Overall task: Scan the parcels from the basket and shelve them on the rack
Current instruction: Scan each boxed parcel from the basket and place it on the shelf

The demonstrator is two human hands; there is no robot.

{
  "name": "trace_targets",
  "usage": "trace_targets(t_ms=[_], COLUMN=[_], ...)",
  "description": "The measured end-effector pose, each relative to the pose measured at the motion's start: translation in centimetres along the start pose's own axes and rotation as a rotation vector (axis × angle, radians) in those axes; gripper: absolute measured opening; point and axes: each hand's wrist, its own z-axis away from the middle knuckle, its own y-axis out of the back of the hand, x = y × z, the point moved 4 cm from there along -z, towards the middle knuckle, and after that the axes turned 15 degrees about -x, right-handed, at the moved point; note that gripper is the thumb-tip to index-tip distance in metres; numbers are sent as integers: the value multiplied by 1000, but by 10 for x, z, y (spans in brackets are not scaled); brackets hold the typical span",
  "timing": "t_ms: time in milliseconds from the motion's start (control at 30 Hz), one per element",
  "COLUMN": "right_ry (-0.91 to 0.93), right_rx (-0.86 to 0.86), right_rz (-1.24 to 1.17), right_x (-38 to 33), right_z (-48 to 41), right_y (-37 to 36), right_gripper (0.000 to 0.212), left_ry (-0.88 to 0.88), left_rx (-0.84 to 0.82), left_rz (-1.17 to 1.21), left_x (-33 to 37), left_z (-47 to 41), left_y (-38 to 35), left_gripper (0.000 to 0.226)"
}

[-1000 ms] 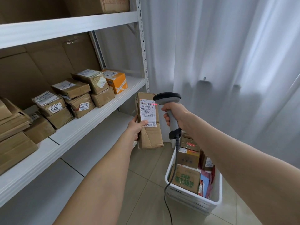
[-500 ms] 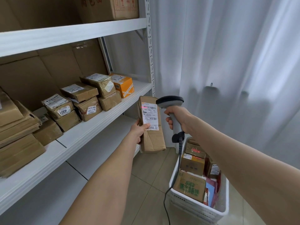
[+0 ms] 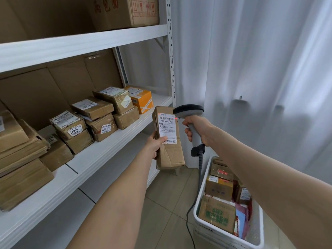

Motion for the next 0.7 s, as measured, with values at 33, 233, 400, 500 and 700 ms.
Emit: trace_targets(t_ms=[33,233,400,500,700], right_ry=[-3,-8,-20,-17,-35], right_rx=[0,0,-6,-11,25], right_rz=[2,-13,-73,-151,-231], right_x=[-1,-9,-15,-21,-40], right_z=[-3,-26,-56,-79,-129], right_y=[-1,3,18,32,71], right_gripper=[8,10,4,17,12], left_ry=[0,3,25,34,12], left_rx=[-2,2,23,37,143], left_rz=[-3,-4,-11,15,76], left_x=[1,8,17,31,80], left_z=[-3,-22,-44,-63,-103], left_y=[2,9,11,10,7], left_gripper=[43,42,42,38,33])
